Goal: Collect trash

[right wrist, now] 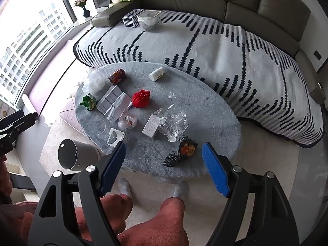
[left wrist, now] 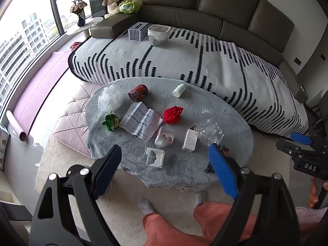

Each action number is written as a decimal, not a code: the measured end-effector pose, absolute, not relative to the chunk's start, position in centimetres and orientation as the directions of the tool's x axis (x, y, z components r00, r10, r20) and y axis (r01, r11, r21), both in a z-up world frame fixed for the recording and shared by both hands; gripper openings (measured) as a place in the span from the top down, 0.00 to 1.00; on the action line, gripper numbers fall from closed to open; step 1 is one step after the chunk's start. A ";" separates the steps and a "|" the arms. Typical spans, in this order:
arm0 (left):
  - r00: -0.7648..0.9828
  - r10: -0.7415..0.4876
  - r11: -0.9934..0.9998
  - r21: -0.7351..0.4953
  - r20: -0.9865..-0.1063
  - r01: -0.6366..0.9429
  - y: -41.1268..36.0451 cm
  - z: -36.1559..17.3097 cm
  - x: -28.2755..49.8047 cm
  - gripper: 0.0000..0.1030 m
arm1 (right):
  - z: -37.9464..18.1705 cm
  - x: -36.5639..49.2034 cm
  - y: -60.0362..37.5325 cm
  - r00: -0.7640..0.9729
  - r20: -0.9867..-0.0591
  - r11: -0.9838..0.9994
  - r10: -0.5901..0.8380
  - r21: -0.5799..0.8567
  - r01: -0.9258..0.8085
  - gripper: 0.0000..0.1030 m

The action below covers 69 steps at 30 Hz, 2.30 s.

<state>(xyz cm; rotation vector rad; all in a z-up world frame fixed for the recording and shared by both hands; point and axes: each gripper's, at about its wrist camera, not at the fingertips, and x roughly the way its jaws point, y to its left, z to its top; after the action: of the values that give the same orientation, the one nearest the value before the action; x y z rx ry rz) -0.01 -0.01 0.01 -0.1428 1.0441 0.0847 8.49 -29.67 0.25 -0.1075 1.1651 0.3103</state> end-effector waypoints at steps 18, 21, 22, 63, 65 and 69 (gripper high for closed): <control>0.494 -0.010 0.986 -0.091 -0.869 -0.141 -0.4 0.1 0.1 0.16 | 0.6 8.5 -29.7 0.361 -0.914 0.952 0.187 0.079 -0.294 0.25; 0.494 -0.011 0.986 -0.092 -0.869 -0.139 -0.3 0.1 0.1 0.16 | 0.7 8.4 -29.7 0.364 -0.912 0.952 0.188 0.078 -0.295 0.25; 0.494 -0.011 0.986 -0.092 -0.869 -0.139 -0.3 0.1 0.1 0.16 | 0.6 8.4 -29.7 0.364 -0.913 0.952 0.187 0.078 -0.295 0.25; 0.496 -0.009 0.987 -0.087 -0.868 -0.136 -0.8 -0.5 -0.9 0.16 | 1.7 7.5 -28.7 0.382 -0.900 0.940 0.208 0.076 -0.333 0.25; 0.496 -0.008 0.987 -0.087 -0.868 -0.135 -0.8 -0.5 -0.9 0.16 | 1.7 7.5 -28.7 0.381 -0.901 0.940 0.209 0.077 -0.333 0.25; 0.496 -0.008 0.987 -0.086 -0.868 -0.135 -0.8 -0.6 -0.9 0.16 | 1.7 7.5 -28.6 0.381 -0.901 0.941 0.208 0.077 -0.331 0.25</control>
<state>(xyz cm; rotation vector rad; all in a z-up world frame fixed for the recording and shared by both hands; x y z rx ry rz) -0.89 -0.82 -0.55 -0.1490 1.0500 0.0773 7.51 -28.62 1.71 -0.1223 1.1288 0.3445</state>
